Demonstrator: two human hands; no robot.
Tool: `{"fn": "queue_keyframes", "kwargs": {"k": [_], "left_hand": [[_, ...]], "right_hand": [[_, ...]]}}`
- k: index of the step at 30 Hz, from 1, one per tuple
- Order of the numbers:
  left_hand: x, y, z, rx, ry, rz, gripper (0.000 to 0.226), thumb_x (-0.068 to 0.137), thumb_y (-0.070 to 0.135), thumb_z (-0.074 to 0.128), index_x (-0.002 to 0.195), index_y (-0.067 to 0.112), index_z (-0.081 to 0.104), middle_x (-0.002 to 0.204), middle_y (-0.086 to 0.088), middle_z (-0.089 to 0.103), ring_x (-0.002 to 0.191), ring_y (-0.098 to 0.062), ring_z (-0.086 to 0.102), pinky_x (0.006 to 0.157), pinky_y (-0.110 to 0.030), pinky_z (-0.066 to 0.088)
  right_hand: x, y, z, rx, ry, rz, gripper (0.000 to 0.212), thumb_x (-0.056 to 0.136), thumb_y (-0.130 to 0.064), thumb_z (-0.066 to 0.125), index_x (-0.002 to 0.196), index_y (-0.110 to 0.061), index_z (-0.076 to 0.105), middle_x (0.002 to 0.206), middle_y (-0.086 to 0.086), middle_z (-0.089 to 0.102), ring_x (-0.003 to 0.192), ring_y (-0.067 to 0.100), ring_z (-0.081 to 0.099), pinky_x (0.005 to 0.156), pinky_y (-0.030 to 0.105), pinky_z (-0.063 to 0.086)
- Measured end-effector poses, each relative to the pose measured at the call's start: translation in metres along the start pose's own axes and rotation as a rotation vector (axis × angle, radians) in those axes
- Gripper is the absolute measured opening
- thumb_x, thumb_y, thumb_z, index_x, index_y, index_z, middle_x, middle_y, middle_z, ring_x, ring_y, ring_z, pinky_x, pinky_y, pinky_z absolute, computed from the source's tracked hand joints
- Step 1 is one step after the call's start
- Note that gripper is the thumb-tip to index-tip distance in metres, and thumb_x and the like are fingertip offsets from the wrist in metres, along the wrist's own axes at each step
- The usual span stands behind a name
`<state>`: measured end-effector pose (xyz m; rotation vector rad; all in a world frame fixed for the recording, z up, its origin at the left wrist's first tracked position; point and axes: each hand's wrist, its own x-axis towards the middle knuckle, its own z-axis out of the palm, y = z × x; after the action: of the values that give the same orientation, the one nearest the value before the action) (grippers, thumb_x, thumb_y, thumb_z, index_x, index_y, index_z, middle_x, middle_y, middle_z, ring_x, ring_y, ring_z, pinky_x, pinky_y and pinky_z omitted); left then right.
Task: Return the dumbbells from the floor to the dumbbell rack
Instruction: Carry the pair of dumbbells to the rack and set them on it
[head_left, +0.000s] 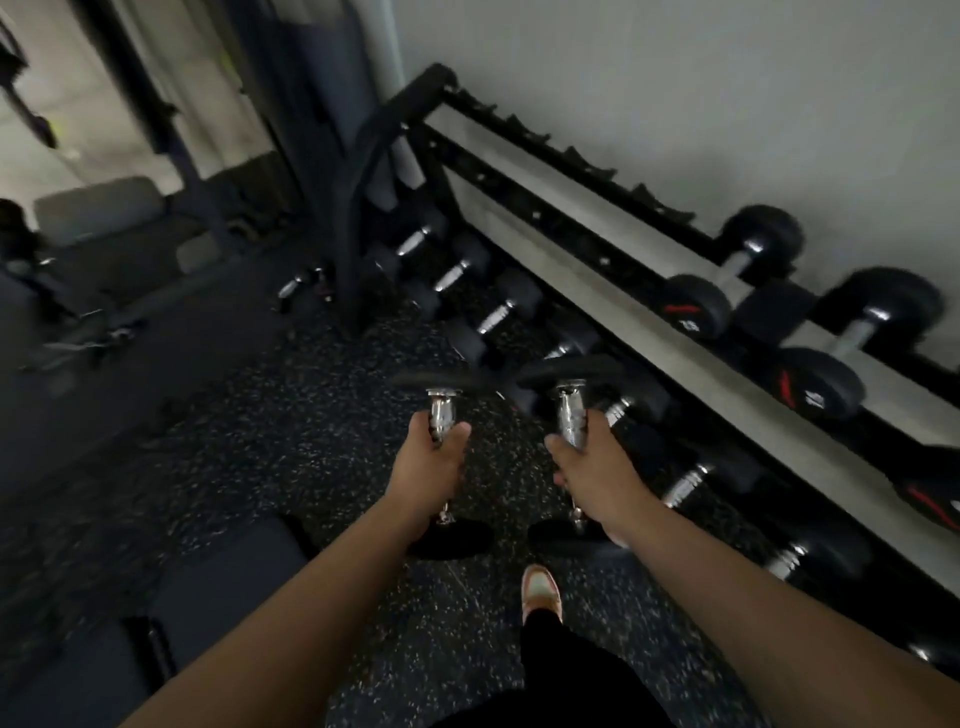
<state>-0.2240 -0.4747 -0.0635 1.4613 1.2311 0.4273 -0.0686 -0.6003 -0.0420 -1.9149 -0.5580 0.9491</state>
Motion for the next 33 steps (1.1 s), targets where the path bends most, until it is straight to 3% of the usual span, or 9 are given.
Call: {"fn": "queue_keyframes", "kwargs": {"k": [6, 10, 12, 15, 18, 21, 24, 29, 33], "left_hand": [[0.085, 0.042, -0.04, -0.023, 0.114, -0.026, 0.02, 0.092, 0.043, 0.057, 0.104, 0.028, 0.05, 0.078, -0.002, 0.064, 0.052, -0.007, 0.059, 0.046, -0.026, 0.046], [0.142, 0.054, -0.074, -0.052, 0.132, -0.033, 0.014, 0.093, 0.042, 0.057, 0.1, 0.032, 0.049, 0.074, -0.002, 0.063, 0.047, -0.002, 0.057, 0.042, -0.021, 0.044], [0.174, 0.055, -0.094, -0.067, 0.128, -0.055, 0.017, 0.093, 0.041, 0.056, 0.104, 0.029, 0.049, 0.073, -0.002, 0.062, 0.048, -0.005, 0.056, 0.045, -0.025, 0.046], [0.223, 0.052, -0.124, -0.102, 0.109, -0.067, 0.022, 0.094, 0.04, 0.055, 0.112, 0.03, 0.046, 0.074, -0.004, 0.061, 0.051, -0.009, 0.056, 0.049, -0.028, 0.047], [0.29, 0.051, -0.169, -0.063, 0.094, -0.086, 0.021, 0.095, 0.043, 0.054, 0.111, 0.036, 0.042, 0.079, -0.001, 0.063, 0.056, -0.009, 0.059, 0.044, -0.021, 0.046], [0.346, 0.058, -0.209, -0.039, 0.078, -0.078, 0.013, 0.094, 0.045, 0.054, 0.102, 0.042, 0.044, 0.079, -0.005, 0.066, 0.056, -0.01, 0.06, 0.046, -0.026, 0.048], [0.406, 0.073, -0.239, -0.015, 0.048, -0.048, 0.011, 0.094, 0.042, 0.056, 0.097, 0.04, 0.046, 0.077, -0.004, 0.066, 0.052, -0.006, 0.06, 0.046, -0.026, 0.049], [0.497, 0.108, -0.261, 0.007, -0.013, 0.008, 0.012, 0.093, 0.04, 0.058, 0.101, 0.036, 0.049, 0.076, -0.002, 0.065, 0.048, 0.001, 0.057, 0.041, -0.018, 0.044], [0.572, 0.129, -0.256, -0.024, -0.093, -0.005, 0.016, 0.091, 0.038, 0.06, 0.104, 0.035, 0.051, 0.076, -0.003, 0.064, 0.05, -0.005, 0.058, 0.046, -0.023, 0.047]], "right_hand": [[0.102, -0.059, 0.038, -0.05, -0.138, -0.036, 0.04, 0.097, -0.031, 0.057, 0.131, -0.019, 0.039, 0.102, 0.001, 0.061, 0.084, 0.021, 0.06, 0.082, 0.045, 0.053], [0.163, -0.093, 0.078, -0.084, -0.169, -0.047, 0.036, 0.096, -0.031, 0.057, 0.126, -0.021, 0.04, 0.094, 0.001, 0.06, 0.081, 0.021, 0.06, 0.082, 0.05, 0.055], [0.195, -0.111, 0.104, -0.082, -0.179, -0.033, 0.039, 0.096, -0.029, 0.058, 0.129, -0.019, 0.04, 0.092, 0.001, 0.06, 0.076, 0.02, 0.06, 0.075, 0.047, 0.057], [0.238, -0.135, 0.138, -0.067, -0.214, -0.023, 0.045, 0.095, -0.026, 0.062, 0.133, -0.02, 0.039, 0.093, 0.001, 0.062, 0.07, 0.017, 0.061, 0.059, 0.031, 0.052], [0.286, -0.168, 0.185, -0.053, -0.19, -0.025, 0.044, 0.093, -0.022, 0.065, 0.129, -0.021, 0.041, 0.095, 0.002, 0.061, 0.071, 0.017, 0.06, 0.062, 0.034, 0.055], [0.325, -0.203, 0.223, -0.048, -0.164, -0.002, 0.037, 0.093, -0.023, 0.064, 0.125, -0.02, 0.045, 0.087, 0.002, 0.06, 0.069, 0.017, 0.058, 0.066, 0.04, 0.055], [0.364, -0.236, 0.253, -0.021, -0.15, 0.013, 0.039, 0.094, -0.024, 0.063, 0.128, -0.02, 0.043, 0.089, -0.002, 0.059, 0.069, 0.013, 0.058, 0.059, 0.025, 0.048], [0.424, -0.28, 0.276, 0.058, -0.092, 0.037, 0.036, 0.095, -0.023, 0.061, 0.127, -0.019, 0.043, 0.098, 0.001, 0.059, 0.073, 0.014, 0.058, 0.05, 0.015, 0.046], [0.481, -0.304, 0.28, 0.118, -0.009, 0.061, 0.027, 0.097, -0.022, 0.059, 0.121, -0.017, 0.048, 0.091, 0.006, 0.061, 0.07, 0.015, 0.056, 0.045, 0.012, 0.044]]}}
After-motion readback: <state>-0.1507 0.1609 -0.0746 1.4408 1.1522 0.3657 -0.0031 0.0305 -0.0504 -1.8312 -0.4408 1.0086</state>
